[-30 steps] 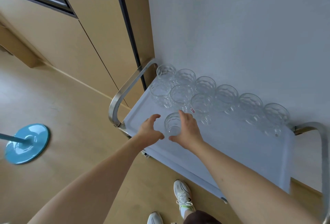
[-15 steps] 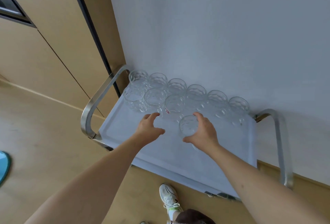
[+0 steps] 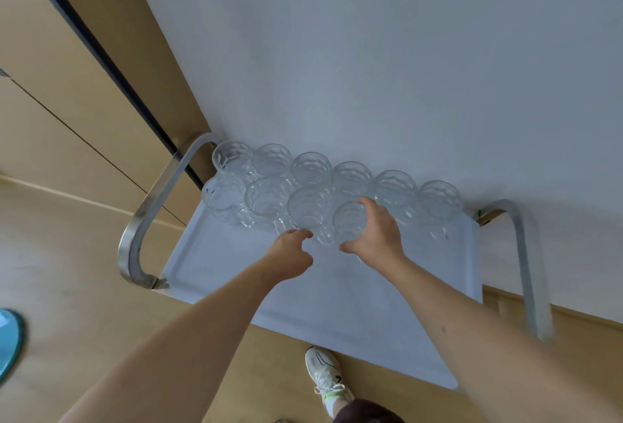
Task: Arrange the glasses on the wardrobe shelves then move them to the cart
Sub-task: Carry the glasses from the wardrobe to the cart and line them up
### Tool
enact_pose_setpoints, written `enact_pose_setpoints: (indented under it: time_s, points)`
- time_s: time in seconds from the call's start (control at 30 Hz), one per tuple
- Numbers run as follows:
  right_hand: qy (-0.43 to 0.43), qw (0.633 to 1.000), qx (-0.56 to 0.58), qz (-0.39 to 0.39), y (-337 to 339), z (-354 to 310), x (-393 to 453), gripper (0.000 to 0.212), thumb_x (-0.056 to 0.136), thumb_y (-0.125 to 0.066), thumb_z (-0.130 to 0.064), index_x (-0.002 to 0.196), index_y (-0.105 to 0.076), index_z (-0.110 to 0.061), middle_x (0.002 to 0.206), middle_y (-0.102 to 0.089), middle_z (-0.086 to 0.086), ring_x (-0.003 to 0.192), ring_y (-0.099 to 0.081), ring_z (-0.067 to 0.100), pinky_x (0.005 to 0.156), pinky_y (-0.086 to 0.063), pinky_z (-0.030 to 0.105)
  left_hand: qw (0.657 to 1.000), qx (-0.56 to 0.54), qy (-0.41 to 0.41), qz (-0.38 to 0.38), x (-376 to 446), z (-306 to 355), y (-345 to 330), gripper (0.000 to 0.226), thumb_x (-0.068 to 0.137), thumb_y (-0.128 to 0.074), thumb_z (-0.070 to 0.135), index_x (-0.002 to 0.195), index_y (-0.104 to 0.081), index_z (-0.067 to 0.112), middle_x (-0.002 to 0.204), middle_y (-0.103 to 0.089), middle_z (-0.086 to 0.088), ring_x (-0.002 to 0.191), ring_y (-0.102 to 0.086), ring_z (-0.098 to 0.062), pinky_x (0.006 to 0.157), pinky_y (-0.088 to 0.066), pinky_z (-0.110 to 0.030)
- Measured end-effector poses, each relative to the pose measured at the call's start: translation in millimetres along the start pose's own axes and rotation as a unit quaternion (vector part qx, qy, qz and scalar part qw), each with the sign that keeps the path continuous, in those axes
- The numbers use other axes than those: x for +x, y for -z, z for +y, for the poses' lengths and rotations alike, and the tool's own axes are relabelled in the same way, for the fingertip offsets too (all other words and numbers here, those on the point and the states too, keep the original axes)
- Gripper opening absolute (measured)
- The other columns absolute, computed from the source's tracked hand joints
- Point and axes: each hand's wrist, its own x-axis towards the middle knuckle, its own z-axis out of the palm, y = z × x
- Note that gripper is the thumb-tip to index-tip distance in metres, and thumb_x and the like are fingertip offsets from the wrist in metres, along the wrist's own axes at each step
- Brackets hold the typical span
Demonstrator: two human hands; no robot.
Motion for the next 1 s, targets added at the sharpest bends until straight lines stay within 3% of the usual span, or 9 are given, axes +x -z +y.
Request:
enact_pose_setpoints:
  time_s: [0.13,0.33,0.57,0.87,1.0]
  points:
    - [0.009,1.0,0.003,-0.013,-2,-1,11,0.109,0.054,-0.097,-0.03,0.147,-0.04,-0.026,0.145,-0.046,0.007,0.132,-0.045,0.028,0.104,-0.04,0.036,1.0,0.001,0.014,0.008,7,5,3,0.061,0.085,-0.062,0.008,0.144,-0.055,0.022,0.146,-0.05,-0.006,0.126,-0.054,-0.024,0.096,-0.051,-0.031]
    - [0.01,0.999,-0.002,-0.031,-2,2,17,0.104,0.056,-0.098,-0.028,0.143,-0.041,-0.024,0.142,-0.046,0.008,0.13,-0.045,0.028,0.102,-0.039,0.034,1.0,0.018,0.007,0.016,6,4,5,0.06,0.085,-0.059,0.004,0.141,-0.058,0.025,0.144,-0.053,-0.002,0.126,-0.055,-0.02,0.102,-0.05,-0.033]
    - [0.02,0.998,-0.033,-0.058,6,-4,11,0.12,0.061,-0.096,-0.037,0.157,-0.024,-0.024,0.156,-0.031,0.011,0.142,-0.034,0.031,0.112,-0.037,0.04,0.999,0.039,0.011,-0.002,2,10,8,0.059,0.087,-0.064,0.014,0.144,-0.054,0.024,0.148,-0.049,-0.004,0.128,-0.053,-0.025,0.105,-0.049,-0.039]
    - [0.011,0.996,-0.085,-0.01,47,-12,-24,0.107,0.069,-0.09,-0.04,0.156,-0.03,-0.022,0.161,-0.027,0.009,0.144,-0.03,0.032,0.115,-0.034,0.041,0.996,0.078,-0.045,0.008,-27,31,26,0.057,0.092,-0.067,0.025,0.146,-0.051,0.023,0.15,-0.048,-0.005,0.133,-0.05,-0.024,0.106,-0.046,-0.035]
    - [0.009,0.996,-0.092,0.011,70,-24,-56,0.098,0.072,-0.086,-0.047,0.153,-0.036,-0.024,0.158,-0.033,0.005,0.144,-0.031,0.03,0.115,-0.034,0.042,0.991,0.064,-0.1,0.068,-51,51,42,0.052,0.092,-0.066,0.023,0.143,-0.054,0.021,0.15,-0.05,-0.004,0.133,-0.05,-0.022,0.104,-0.041,-0.029]
